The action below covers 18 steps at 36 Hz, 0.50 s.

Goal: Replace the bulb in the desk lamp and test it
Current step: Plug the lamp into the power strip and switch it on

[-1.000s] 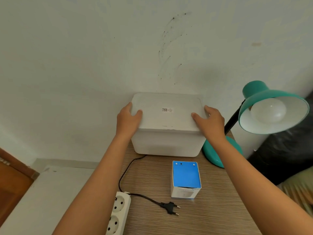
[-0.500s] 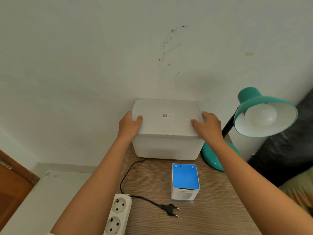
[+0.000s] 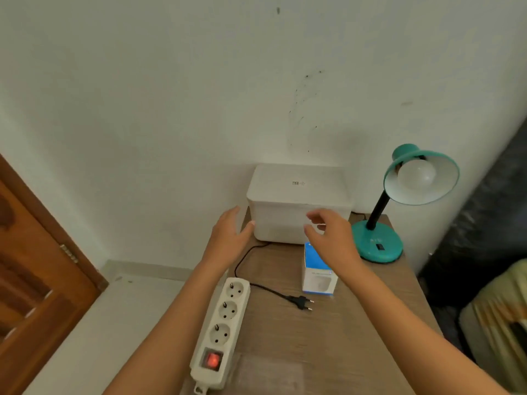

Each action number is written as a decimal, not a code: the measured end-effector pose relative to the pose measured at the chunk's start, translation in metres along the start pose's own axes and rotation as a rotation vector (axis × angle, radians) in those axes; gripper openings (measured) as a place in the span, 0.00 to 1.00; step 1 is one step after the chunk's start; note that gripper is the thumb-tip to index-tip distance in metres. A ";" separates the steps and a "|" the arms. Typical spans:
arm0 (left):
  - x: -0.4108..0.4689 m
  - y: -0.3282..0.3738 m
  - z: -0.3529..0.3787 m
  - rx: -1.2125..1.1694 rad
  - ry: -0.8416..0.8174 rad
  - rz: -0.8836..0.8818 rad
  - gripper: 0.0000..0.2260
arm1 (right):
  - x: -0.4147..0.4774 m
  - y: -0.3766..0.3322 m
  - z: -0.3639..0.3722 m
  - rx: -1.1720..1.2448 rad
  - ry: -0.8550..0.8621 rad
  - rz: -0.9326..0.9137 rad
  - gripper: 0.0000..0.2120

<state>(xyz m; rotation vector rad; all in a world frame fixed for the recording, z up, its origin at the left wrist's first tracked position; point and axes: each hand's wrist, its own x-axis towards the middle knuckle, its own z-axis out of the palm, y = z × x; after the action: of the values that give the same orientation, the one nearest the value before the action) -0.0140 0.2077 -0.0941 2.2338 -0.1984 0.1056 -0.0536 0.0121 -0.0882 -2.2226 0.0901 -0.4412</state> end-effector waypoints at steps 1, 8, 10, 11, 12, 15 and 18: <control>-0.015 -0.012 0.003 0.016 -0.019 -0.016 0.26 | -0.014 0.003 0.009 -0.003 -0.031 -0.001 0.13; -0.105 -0.084 0.028 0.049 -0.113 -0.125 0.23 | -0.089 0.043 0.066 -0.128 -0.294 0.042 0.13; -0.118 -0.096 0.032 0.057 -0.113 -0.140 0.19 | -0.096 0.055 0.077 -0.200 -0.311 0.013 0.14; -0.122 -0.100 0.034 0.066 -0.109 -0.138 0.18 | -0.097 0.060 0.082 -0.233 -0.313 0.006 0.15; -0.125 -0.101 0.035 0.074 -0.103 -0.139 0.18 | -0.098 0.063 0.085 -0.269 -0.311 0.008 0.15; -0.127 -0.103 0.037 0.095 -0.083 -0.138 0.21 | -0.095 0.069 0.092 -0.386 -0.323 0.025 0.14; -0.127 -0.105 0.038 0.115 -0.083 -0.153 0.26 | -0.091 0.068 0.097 -0.473 -0.299 0.016 0.13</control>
<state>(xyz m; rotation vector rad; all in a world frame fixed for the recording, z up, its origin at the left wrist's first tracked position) -0.1195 0.2552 -0.2168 2.3617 -0.0663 -0.0596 -0.0994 0.0592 -0.2220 -2.7248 0.0567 -0.0747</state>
